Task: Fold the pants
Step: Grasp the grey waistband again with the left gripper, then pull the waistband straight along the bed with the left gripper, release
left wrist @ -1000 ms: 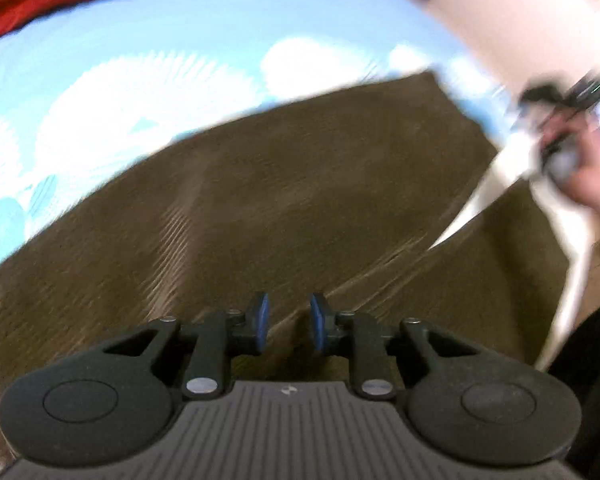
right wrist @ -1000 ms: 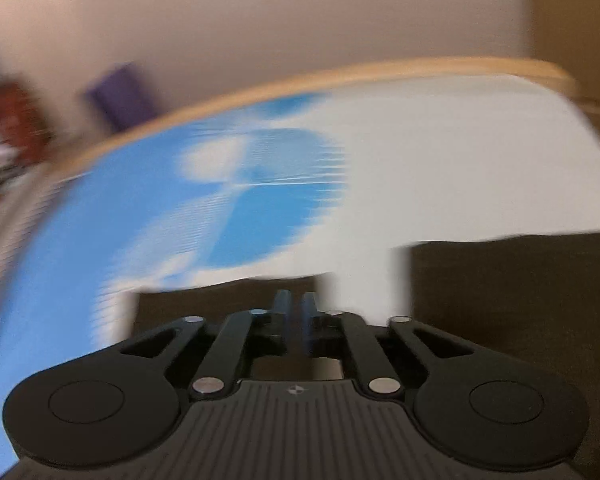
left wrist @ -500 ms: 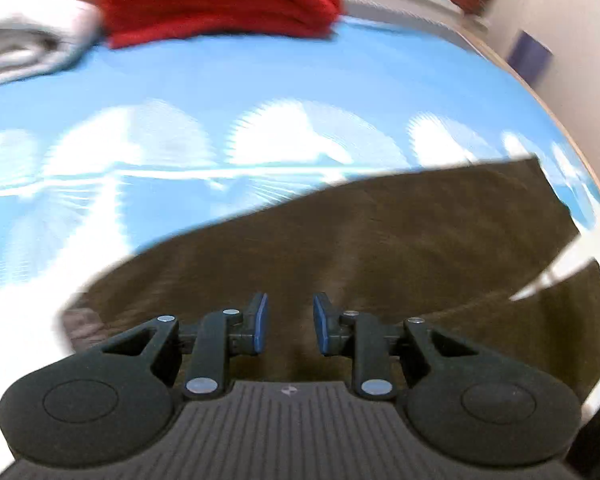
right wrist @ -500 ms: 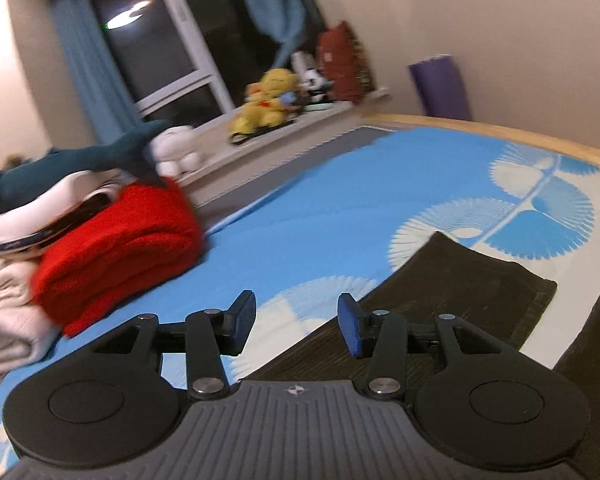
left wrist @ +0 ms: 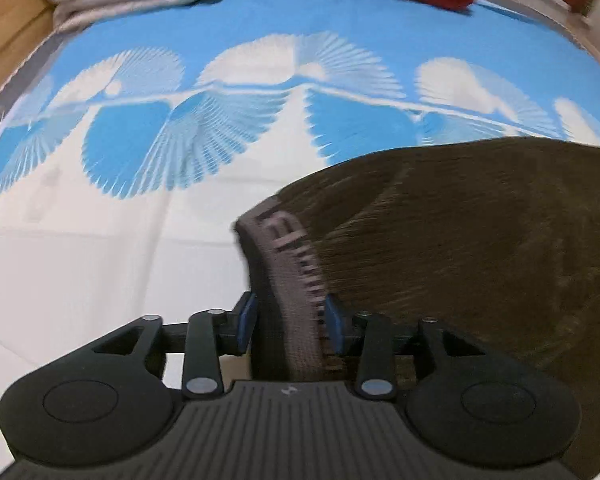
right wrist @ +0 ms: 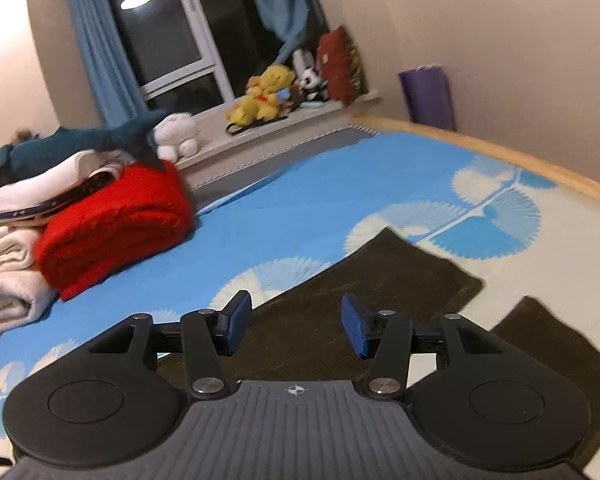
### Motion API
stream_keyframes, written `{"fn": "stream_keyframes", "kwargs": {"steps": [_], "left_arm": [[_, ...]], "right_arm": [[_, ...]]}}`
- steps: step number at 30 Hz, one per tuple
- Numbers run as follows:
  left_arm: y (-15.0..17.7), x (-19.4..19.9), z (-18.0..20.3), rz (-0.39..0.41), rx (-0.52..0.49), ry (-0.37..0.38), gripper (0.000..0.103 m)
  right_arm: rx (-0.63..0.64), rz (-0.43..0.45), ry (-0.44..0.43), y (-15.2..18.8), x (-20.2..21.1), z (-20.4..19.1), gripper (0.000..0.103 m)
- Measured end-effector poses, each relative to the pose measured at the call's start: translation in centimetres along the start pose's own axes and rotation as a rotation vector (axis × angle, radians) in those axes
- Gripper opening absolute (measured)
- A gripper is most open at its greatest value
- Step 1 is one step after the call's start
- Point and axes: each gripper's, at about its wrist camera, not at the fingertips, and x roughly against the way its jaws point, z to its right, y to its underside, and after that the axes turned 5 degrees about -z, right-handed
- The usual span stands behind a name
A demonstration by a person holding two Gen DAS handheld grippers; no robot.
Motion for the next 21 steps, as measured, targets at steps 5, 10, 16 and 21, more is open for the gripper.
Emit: {"fn": "stream_keyframes", "kwargs": {"steps": [5, 10, 16, 21], "left_arm": [[-0.6, -1.9, -2.5, -0.038, 0.153, 0.080, 0.067], [-0.9, -3.9, -1.9, -0.067, 0.157, 0.124, 0.073], [-0.7, -6.0, -1.6, -0.092, 0.147, 0.095, 0.072], [-1.0, -5.3, -1.3, -0.063, 0.132, 0.114, 0.030]], "right_arm": [[0.046, -0.043, 0.030, 0.5, -1.0, 1.2, 0.054], [0.146, -0.059, 0.067, 0.9, -1.5, 1.3, 0.054], [0.253, -0.086, 0.100, 1.8, -2.1, 0.7, 0.054], [0.284, -0.094, 0.100, 2.1, -2.1, 0.0, 0.054]]}}
